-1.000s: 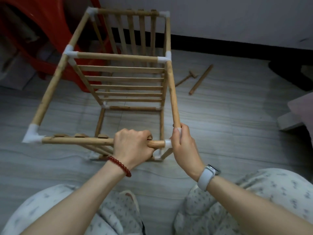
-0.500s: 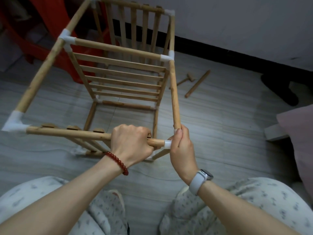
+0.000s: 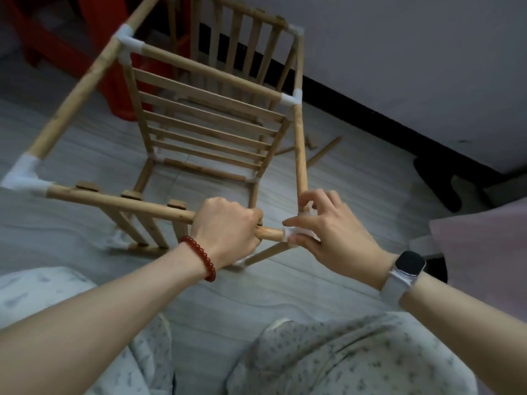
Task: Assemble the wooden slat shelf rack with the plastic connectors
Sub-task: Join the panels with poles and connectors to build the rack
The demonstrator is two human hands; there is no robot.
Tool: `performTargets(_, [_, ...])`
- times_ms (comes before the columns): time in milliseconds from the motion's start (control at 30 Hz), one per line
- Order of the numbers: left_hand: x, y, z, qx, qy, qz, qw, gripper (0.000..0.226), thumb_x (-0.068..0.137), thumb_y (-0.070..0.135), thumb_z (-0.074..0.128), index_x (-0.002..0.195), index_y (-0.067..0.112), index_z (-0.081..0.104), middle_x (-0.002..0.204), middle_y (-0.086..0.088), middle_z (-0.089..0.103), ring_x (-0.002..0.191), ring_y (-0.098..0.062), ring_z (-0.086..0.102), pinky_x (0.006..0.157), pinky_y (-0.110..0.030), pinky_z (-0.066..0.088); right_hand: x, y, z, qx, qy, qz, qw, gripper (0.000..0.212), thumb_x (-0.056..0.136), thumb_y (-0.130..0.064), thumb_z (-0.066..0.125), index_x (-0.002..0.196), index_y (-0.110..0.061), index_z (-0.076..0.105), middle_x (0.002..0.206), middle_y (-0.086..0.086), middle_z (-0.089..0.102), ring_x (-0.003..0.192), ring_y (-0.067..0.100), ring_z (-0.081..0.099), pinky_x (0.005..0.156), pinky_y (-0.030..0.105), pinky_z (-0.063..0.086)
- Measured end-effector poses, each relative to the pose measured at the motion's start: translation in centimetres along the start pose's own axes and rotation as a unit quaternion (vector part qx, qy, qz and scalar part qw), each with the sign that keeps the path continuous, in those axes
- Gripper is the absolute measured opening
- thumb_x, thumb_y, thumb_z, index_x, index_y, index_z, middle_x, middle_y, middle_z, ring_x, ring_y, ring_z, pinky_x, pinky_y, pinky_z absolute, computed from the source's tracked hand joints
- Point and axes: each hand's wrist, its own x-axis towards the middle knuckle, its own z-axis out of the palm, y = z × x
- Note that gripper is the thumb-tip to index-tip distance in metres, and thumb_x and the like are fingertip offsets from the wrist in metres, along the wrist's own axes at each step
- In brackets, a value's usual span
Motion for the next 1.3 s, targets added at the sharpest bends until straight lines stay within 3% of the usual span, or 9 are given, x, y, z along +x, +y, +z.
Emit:
performTargets(67, [-0.1, -0.1, 0.0, -0.005, -0.003, -0.001, 1.0, 0.029, 0.094, 0.039, 0.039, 0.109, 0.027, 0.06, 0.082, 0.004, 0.066, 0.079, -0.017, 0.061, 0.066, -0.026, 0.035, 0.4, -0.4, -0.5, 0.071, -0.05, 0.124, 0.988, 0.052, 0.084, -0.045, 0.062, 0.13, -0.027, 0.046, 0.117, -0.002, 0.036, 0.105, 0.017, 0.042, 0.081, 0.033, 0.047])
performTargets(133, [-0.2, -0.1, 0.2, -0.006, 0.011, -0.001, 1.0, 0.028, 0.092, 0.039, 0.042, 0.106, 0.026, 0.062, 0.079, 0.003, 0.067, 0.077, -0.019, 0.063, 0.066, -0.027, 0.038, 1.1, -0.4, -0.9, 0.224, -0.118, 0.269, 0.929, 0.071, 0.079, -0.043, 0.07, 0.135, -0.02, 0.032, 0.117, 0.001, 0.046, 0.097, 0.017, 0.054, 0.075, 0.025, 0.048])
performTargets(167, [-0.1, 0.1, 0.2, -0.001, 0.012, -0.002, 1.0, 0.028, 0.091, 0.039, 0.043, 0.105, 0.025, 0.063, 0.081, 0.002, 0.068, 0.078, -0.019, 0.064, 0.066, -0.027, 0.038, 1.6, 0.0, -1.0, 0.29, -0.16, 0.309, 0.892, 0.068, 0.078, -0.042, 0.071, 0.13, -0.016, 0.035, 0.111, 0.003, 0.053, 0.087, 0.015, 0.058, 0.067, 0.023, 0.048])
performTargets(300, [0.0, 0.6, 0.5, 0.002, -0.031, -0.021, 0.999, 0.03, 0.093, 0.042, 0.038, 0.107, 0.027, 0.06, 0.089, 0.003, 0.068, 0.086, -0.019, 0.063, 0.069, -0.025, 0.038, 2.7, 1.0, -2.0, 0.379, -0.291, 0.312, 0.821, 0.02, 0.086, -0.03, 0.066, 0.093, -0.013, 0.06, 0.091, 0.006, 0.064, 0.066, 0.01, 0.061, 0.059, 0.018, 0.052])
performTargets(467, [0.3, 0.8, 0.5, -0.003, -0.039, -0.046, 0.998, 0.028, 0.091, 0.041, 0.042, 0.103, 0.026, 0.063, 0.084, 0.001, 0.068, 0.082, -0.019, 0.063, 0.069, -0.026, 0.042, 3.7, 1.5, -3.2, 0.404, -0.361, 0.332, 0.772, 0.014, 0.09, -0.02, 0.061, 0.099, -0.01, 0.059, 0.086, 0.009, 0.069, 0.06, 0.009, 0.062, 0.058, 0.018, 0.053])
performTargets(633, [0.3, 0.7, 0.5, 0.012, -0.044, -0.067, 0.997, 0.028, 0.087, 0.043, 0.044, 0.102, 0.029, 0.064, 0.084, 0.004, 0.068, 0.084, -0.016, 0.063, 0.065, -0.026, 0.038, 4.2, 0.9, -3.0, 0.393, -0.372, 0.336, 0.771, 0.013, 0.092, -0.017, 0.059, 0.097, -0.005, 0.056, 0.084, 0.011, 0.067, 0.066, 0.014, 0.064, 0.067, 0.023, 0.057])
performTargets(1033, [0.7, 0.2, 0.9, -0.022, -0.045, -0.091, 0.995, 0.028, 0.082, 0.046, 0.051, 0.101, 0.033, 0.067, 0.077, 0.005, 0.067, 0.078, -0.015, 0.063, 0.066, -0.023, 0.047, 3.6, -0.6, -2.0, 0.4, -0.323, 0.313, 0.798, 0.016, 0.093, -0.019, 0.057, 0.088, -0.005, 0.052, 0.074, 0.013, 0.065, 0.06, 0.016, 0.065, 0.059, 0.024, 0.058])
performTargets(1133, [0.8, 0.2, 1.0, -0.019, -0.038, -0.09, 0.995, 0.028, 0.082, 0.042, 0.051, 0.104, 0.035, 0.066, 0.08, 0.005, 0.068, 0.082, -0.015, 0.064, 0.063, -0.023, 0.041, 3.5, -1.1, -1.6, 0.429, -0.307, 0.313, 0.79, 0.018, 0.093, -0.018, 0.057, 0.088, -0.001, 0.051, 0.073, 0.015, 0.064, 0.057, 0.017, 0.065, 0.058, 0.024, 0.058])
performTargets(1300, [0.4, 0.4, 0.8, -0.035, -0.016, -0.08, 0.996, 0.029, 0.086, 0.039, 0.051, 0.111, 0.033, 0.065, 0.086, 0.004, 0.07, 0.085, -0.016, 0.065, 0.065, -0.025, 0.037, 3.4, -1.6, -1.1, 0.424, -0.283, 0.307, 0.804, 0.026, 0.093, -0.021, 0.057, 0.099, 0.004, 0.054, 0.076, 0.016, 0.067, 0.066, 0.022, 0.067, 0.07, 0.03, 0.059])
